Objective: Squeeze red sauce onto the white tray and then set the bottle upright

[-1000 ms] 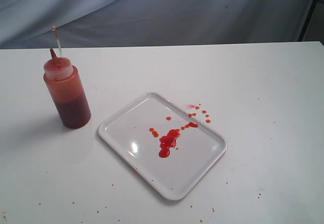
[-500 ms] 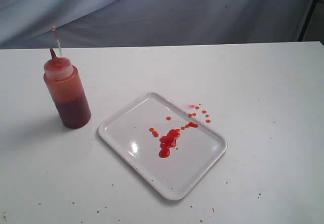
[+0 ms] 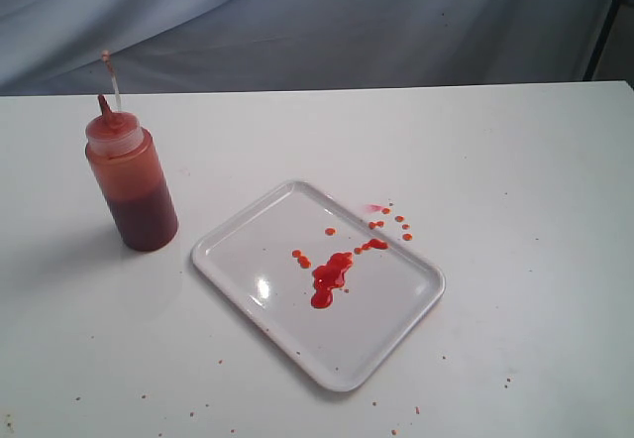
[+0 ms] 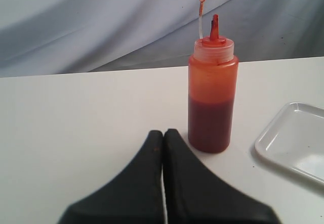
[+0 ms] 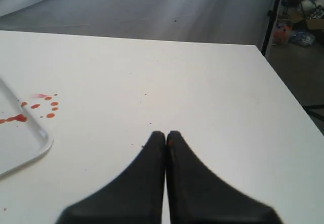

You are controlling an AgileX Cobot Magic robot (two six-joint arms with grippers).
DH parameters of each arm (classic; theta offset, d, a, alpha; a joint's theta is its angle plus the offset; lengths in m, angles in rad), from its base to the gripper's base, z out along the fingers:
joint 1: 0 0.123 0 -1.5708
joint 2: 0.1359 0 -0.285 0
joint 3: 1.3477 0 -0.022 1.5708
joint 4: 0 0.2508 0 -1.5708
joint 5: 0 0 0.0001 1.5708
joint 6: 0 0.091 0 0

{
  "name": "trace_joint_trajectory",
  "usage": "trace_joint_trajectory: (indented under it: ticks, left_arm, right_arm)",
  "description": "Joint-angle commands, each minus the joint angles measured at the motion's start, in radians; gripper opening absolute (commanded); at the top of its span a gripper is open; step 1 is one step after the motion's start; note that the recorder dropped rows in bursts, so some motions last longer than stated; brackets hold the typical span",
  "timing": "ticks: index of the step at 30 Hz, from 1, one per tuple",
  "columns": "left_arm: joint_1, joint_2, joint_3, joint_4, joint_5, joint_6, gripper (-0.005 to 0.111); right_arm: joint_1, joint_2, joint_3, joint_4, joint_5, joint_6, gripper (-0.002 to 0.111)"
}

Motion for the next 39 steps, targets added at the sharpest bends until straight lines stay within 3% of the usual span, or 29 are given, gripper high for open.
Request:
trace_joint_trajectory:
  ticks: [1, 16, 23, 39]
  left_arm:
    - [0.002, -0.003, 0.005, -0.006, -0.01, -0.002, 0.0]
    - [0.002, -0.003, 0.005, -0.006, -0.01, -0.002, 0.0]
    - [0.002, -0.003, 0.005, -0.006, -0.01, -0.002, 0.0]
    - [0.002, -0.003, 0.005, -0.006, -0.01, -0.002, 0.0]
  right_arm:
    - [0.013, -0.003, 0.004, -0.015, 0.0, -0.005, 0.0]
    - [0.013, -0.003, 0.004, -0.024, -0.002, -0.003, 0.0]
    - [0.013, -0.003, 0.004, -0.182, -0.009, 0.177, 0.0]
    - [0.013, -0.003, 0.004, -0.184, -0.009, 0.18, 0.0]
